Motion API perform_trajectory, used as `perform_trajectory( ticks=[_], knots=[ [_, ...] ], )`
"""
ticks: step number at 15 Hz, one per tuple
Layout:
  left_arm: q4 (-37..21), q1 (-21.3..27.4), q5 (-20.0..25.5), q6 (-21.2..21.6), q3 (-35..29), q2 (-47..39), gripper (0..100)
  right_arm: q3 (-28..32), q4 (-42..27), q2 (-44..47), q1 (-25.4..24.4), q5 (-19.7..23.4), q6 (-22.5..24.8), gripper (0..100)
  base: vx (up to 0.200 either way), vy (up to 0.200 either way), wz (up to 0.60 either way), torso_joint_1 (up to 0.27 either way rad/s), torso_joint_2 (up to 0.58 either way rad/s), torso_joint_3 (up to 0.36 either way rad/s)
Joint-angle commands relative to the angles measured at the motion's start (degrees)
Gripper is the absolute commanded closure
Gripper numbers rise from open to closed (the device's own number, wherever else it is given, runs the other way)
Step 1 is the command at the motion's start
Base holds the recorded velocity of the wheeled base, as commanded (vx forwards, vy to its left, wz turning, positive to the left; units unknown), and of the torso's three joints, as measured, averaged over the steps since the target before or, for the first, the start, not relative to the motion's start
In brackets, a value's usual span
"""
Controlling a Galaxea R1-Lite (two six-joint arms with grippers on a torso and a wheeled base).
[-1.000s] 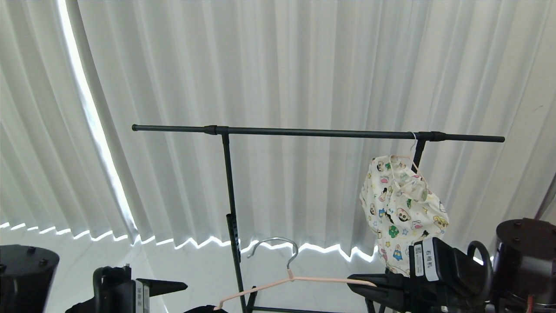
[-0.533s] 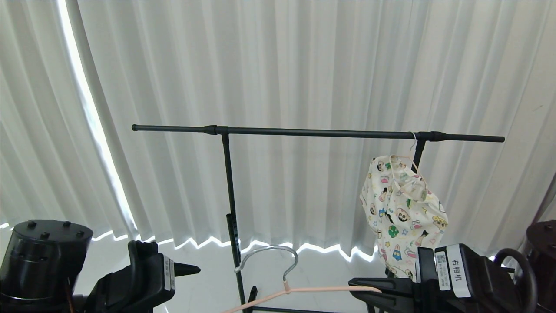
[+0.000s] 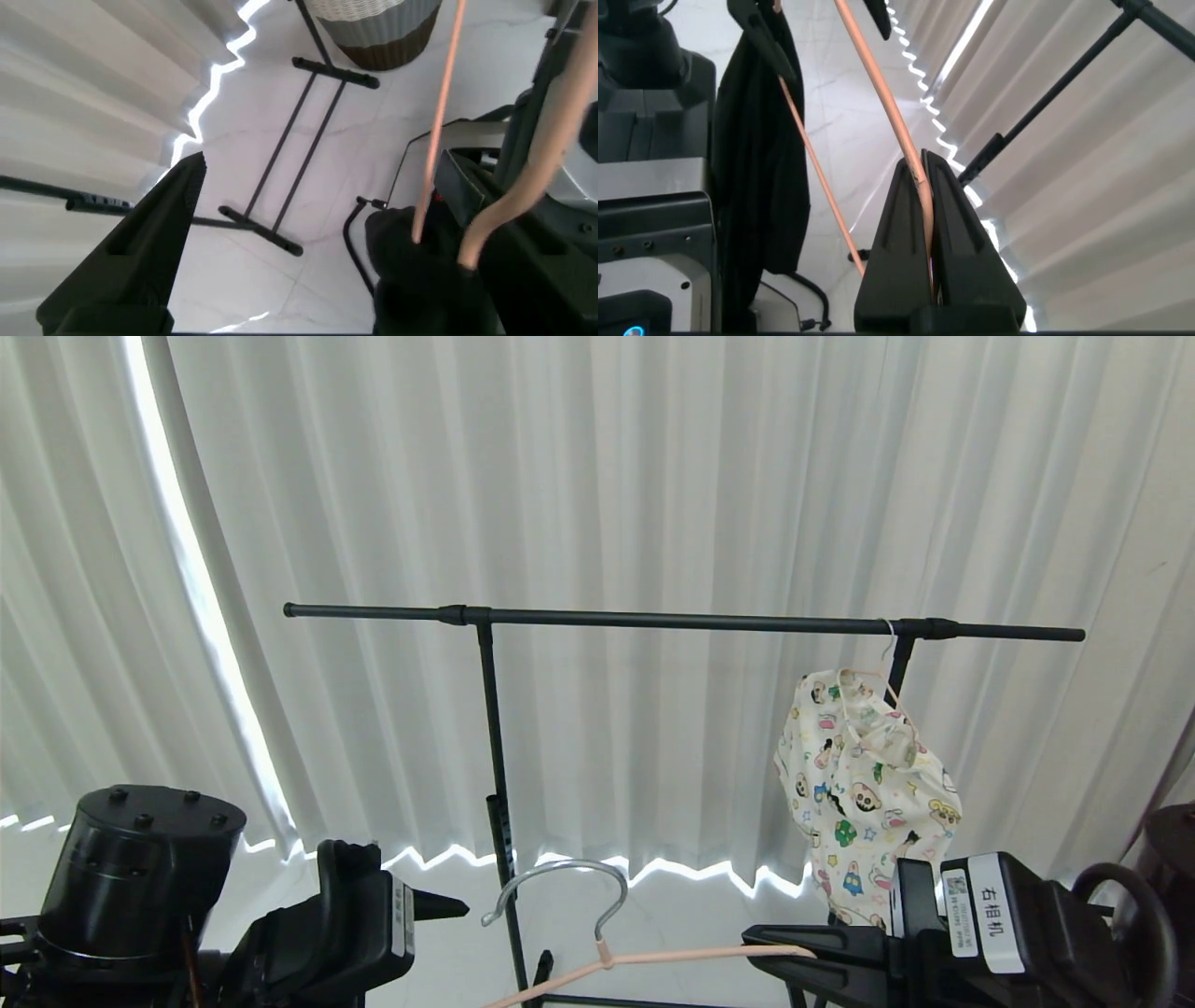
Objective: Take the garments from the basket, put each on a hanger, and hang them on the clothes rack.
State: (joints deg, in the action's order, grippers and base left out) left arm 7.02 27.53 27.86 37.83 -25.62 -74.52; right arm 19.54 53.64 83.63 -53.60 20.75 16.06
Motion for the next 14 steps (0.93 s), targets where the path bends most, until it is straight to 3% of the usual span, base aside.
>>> perform_trajectory(
  ticks=[1, 2, 3, 12, 13, 14],
  knots=[
    [0.01, 0.6, 0.09, -0.03, -0.04, -0.19, 0, 0.41, 0.06, 0.22, -0.01, 0.08, -0.06, 100, 0.0, 0.0, 0.0, 0.0, 0.0, 0.0],
    [0.01, 0.6, 0.18, -0.03, -0.04, -0.19, 0, 0.41, 0.06, 0.22, -0.01, -0.01, -0.06, 100, 0.0, 0.0, 0.0, 0.0, 0.0, 0.0],
    [0.01, 0.6, 0.18, -0.03, -0.04, -0.19, 100, 0.41, 0.06, 0.22, -0.01, -0.01, -0.06, 100, 0.0, 0.0, 0.0, 0.0, 0.0, 0.0],
    [0.01, 0.51, 1.59, -0.21, -0.13, -0.1, 100, 0.15, 0.06, 0.31, -0.01, -0.09, -0.06, 100, 0.0, 0.0, 0.0, 0.0, 0.0, 0.0],
    [0.01, 0.42, 1.59, -0.3, -0.04, -0.01, 100, 0.15, 0.06, 0.4, -0.01, -0.09, -0.06, 0, 0.0, 0.0, 0.0, 0.0, 0.0, 0.0],
    [0.01, 0.25, 1.59, -0.56, 0.05, -0.01, 100, 0.15, -0.03, 0.4, -0.01, -0.09, -0.06, 0, 0.0, 0.0, 0.0, 0.0, 0.0, 0.0]
  ],
)
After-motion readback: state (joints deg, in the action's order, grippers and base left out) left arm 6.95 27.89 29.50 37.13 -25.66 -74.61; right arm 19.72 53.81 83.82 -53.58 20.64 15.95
